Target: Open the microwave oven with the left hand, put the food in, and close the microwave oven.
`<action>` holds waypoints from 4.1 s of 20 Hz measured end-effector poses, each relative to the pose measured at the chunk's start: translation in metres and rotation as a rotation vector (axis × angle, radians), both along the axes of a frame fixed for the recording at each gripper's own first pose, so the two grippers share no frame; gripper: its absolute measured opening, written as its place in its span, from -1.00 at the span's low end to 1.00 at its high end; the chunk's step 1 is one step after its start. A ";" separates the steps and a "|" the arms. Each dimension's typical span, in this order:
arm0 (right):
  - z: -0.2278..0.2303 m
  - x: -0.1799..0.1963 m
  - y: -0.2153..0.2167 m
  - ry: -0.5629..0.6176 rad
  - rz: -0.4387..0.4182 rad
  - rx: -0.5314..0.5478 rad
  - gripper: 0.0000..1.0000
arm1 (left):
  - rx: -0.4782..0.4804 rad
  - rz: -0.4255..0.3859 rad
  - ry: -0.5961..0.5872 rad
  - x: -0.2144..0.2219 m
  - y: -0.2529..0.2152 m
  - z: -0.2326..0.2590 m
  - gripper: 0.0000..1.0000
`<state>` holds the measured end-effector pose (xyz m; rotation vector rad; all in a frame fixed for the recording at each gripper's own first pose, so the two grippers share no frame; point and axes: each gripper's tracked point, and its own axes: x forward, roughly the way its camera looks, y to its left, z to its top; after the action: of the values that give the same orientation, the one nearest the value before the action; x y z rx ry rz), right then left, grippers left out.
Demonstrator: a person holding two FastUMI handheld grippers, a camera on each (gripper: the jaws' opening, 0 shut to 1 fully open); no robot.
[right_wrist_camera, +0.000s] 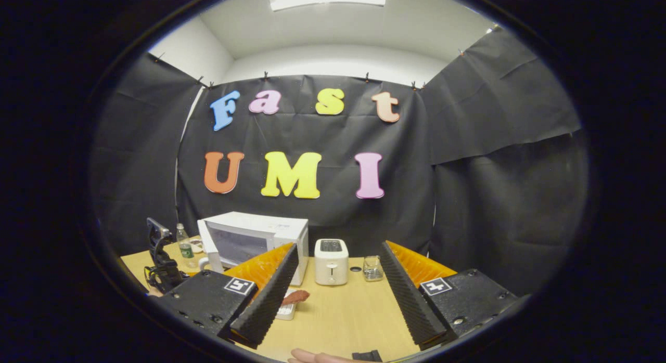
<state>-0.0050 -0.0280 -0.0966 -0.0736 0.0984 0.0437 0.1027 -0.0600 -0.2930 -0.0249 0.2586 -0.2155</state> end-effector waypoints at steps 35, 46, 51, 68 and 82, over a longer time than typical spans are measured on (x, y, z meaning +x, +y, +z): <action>-0.149 0.128 0.026 0.407 0.110 0.049 0.90 | 0.046 0.362 -0.182 -0.051 0.145 0.193 0.85; -0.270 0.173 0.076 0.969 0.375 0.329 0.84 | 0.039 0.302 -0.261 -0.018 0.089 0.243 0.85; -0.291 0.170 0.102 1.081 0.445 0.504 -0.29 | 0.032 0.283 -0.220 -0.018 0.088 0.233 0.85; -0.173 0.128 0.125 0.598 0.303 0.041 -0.78 | 0.012 0.337 -0.207 -0.079 0.139 0.226 0.85; -0.156 0.162 0.288 0.380 0.259 0.063 -0.78 | 0.047 0.382 -0.169 -0.119 0.194 0.191 0.86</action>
<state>0.1568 0.2598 -0.2524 -0.0139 0.4672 0.3199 -0.0168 0.1344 -0.1018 -0.0094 0.0869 0.1681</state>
